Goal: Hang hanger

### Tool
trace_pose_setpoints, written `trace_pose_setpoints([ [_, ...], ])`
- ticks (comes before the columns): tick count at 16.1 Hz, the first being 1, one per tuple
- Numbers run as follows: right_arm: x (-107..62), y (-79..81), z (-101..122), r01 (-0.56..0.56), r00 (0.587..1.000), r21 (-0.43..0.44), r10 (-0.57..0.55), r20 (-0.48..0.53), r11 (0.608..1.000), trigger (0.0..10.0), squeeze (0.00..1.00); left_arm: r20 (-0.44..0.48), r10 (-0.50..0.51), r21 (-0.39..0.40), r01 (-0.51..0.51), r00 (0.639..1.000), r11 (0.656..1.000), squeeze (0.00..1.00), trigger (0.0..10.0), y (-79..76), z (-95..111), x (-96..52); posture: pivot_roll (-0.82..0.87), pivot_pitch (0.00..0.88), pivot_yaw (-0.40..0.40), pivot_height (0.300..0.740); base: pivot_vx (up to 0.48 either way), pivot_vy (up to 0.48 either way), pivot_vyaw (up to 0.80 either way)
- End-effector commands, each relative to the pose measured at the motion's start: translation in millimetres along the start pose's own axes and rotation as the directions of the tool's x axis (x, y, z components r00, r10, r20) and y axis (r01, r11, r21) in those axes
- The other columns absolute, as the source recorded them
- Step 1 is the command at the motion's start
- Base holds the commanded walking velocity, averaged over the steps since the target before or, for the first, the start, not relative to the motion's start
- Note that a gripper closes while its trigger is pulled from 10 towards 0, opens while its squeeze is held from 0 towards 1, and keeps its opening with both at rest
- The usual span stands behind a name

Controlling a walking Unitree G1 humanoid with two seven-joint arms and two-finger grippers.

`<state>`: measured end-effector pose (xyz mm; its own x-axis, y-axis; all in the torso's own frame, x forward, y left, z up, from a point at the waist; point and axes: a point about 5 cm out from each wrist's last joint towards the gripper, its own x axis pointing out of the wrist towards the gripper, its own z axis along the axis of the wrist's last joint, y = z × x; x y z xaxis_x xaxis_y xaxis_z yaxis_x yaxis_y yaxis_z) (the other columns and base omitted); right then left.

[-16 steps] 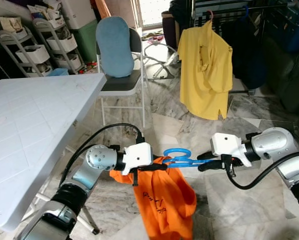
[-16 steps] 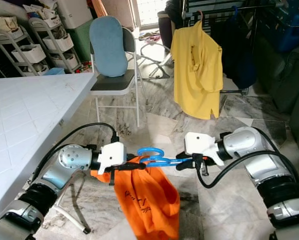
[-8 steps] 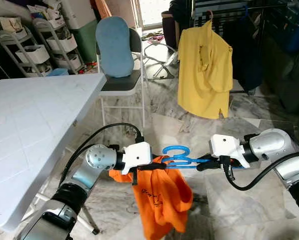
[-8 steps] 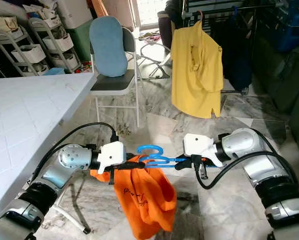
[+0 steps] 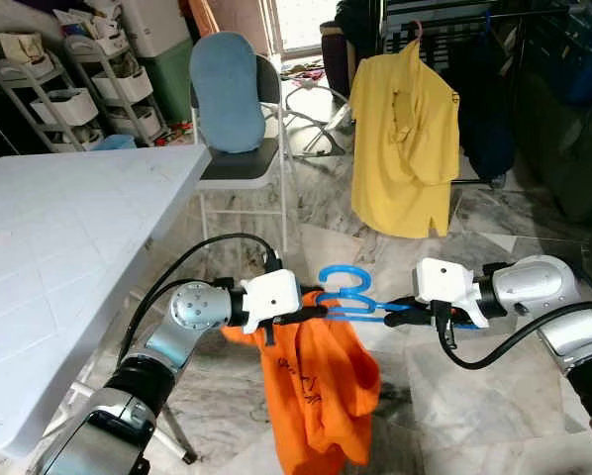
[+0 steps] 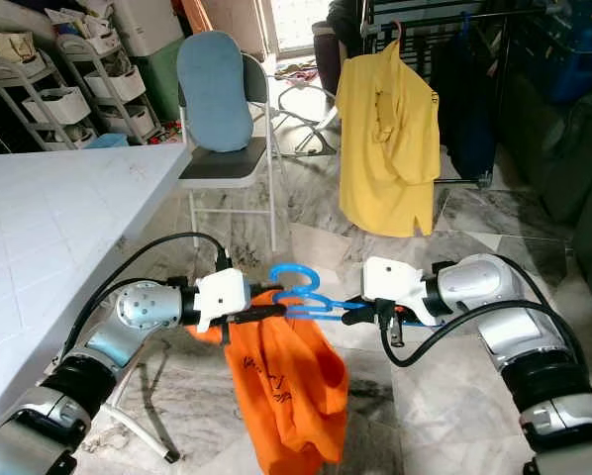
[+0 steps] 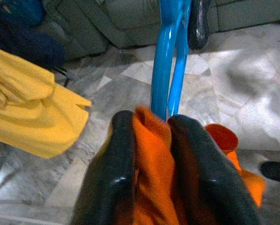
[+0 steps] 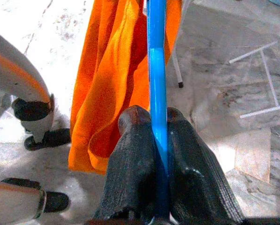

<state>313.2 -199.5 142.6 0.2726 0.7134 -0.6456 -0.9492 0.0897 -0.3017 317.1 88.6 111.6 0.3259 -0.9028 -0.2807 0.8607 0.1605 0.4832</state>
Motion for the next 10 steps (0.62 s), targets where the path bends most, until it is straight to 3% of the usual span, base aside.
trace_pose_setpoints([
  [1,1.4,-4.2,5,0.057,0.997,0.003,-0.058,0.047,0.998,0.0,0.00,0.011,0.071,0.076,-0.072,0.997,0.995,1.00,10.0,14.3,6,-5.1,-0.17,0.000,0.188,0.740,0.000,0.000,0.00],
  [5,6.9,0.0,-5,0.190,0.979,0.078,-0.195,0.060,0.979,0.0,0.00,0.002,0.132,0.164,-0.131,0.991,0.978,1.00,10.0,17.0,4,-11.7,-0.18,0.000,0.183,0.740,0.000,0.000,0.00],
  [10,11.4,-2.0,-9,0.374,0.919,0.154,-0.388,0.068,0.914,0.0,0.00,0.026,0.288,0.127,-0.289,0.957,0.949,1.00,10.0,24.4,-1,-19.5,-0.18,0.000,0.180,0.740,0.000,0.000,0.00],
])
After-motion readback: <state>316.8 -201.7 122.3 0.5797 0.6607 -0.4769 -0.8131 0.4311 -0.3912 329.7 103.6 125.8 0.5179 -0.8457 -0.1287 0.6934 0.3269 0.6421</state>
